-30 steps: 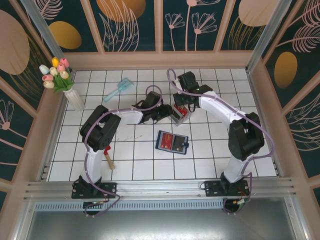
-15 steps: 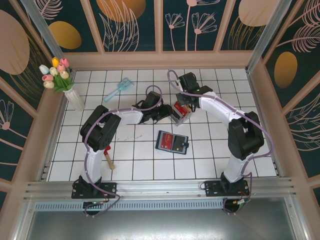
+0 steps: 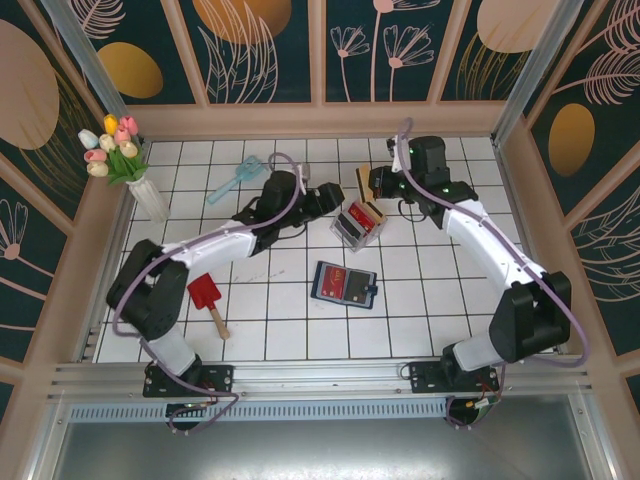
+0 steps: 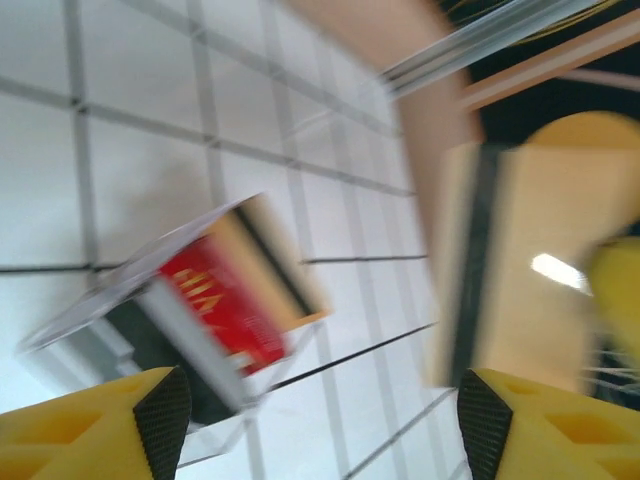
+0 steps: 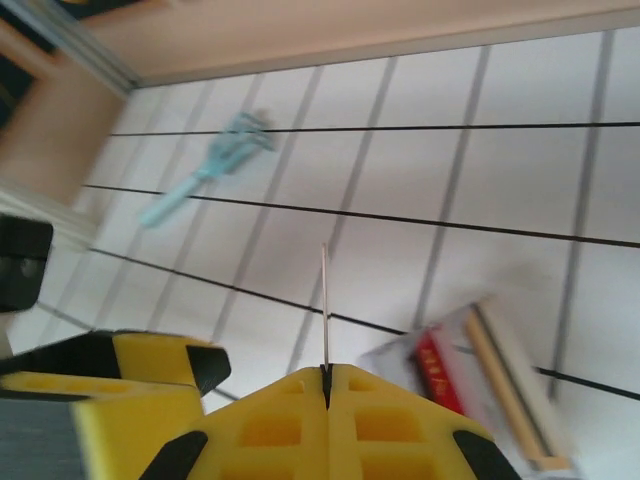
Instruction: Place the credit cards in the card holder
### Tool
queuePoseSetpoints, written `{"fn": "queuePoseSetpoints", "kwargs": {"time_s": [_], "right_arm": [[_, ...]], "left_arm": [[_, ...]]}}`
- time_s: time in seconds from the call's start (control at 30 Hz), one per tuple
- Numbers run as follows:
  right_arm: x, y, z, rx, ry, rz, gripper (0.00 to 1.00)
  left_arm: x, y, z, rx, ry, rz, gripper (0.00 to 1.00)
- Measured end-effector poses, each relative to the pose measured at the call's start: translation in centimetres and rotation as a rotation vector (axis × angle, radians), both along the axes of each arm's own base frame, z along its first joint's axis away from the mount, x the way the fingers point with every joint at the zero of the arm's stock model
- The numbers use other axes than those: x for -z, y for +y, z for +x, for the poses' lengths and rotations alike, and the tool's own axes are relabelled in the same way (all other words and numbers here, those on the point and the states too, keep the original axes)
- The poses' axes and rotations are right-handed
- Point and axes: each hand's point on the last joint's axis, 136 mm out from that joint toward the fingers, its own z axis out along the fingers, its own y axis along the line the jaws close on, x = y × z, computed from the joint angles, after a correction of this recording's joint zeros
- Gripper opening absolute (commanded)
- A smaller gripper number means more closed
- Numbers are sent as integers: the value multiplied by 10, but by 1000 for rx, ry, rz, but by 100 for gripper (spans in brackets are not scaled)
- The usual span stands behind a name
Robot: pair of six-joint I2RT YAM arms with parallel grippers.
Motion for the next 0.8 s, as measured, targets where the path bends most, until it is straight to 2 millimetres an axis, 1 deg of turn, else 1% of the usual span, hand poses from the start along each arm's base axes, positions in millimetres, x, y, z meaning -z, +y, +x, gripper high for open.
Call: {"fn": "queuePoseSetpoints", "kwargs": {"time_s": [0.07,0.1,0.17,0.27,0.4,0.57,0.7,0.8], "right_arm": [[-4,10,-8,-40,23,84,0],[-3,14,-13,-58,42,117,0],[0,20,-20,-88,78,169,0],[2,27,-29,-126,122,234,0],[-5,31,-38,-160,142,302,0],[-16,29,-39,-158,134,343,0],[-19,23,-35,-136,127,353,0],[-21,21,-34,-128,126,362,0]], "left_arm": [[-32,-3,-3,29,-67,-84,74],[-44,-4,-4,46,-90,-125,74],[-56,-5,-5,71,-114,-184,74],[-57,-5,-9,110,-104,-242,72],[-59,-10,-11,154,-95,-292,70],[-62,-10,-14,165,-96,-318,72],[-51,-2,-15,124,-79,-300,74],[-43,1,-15,104,-59,-279,72]]}}
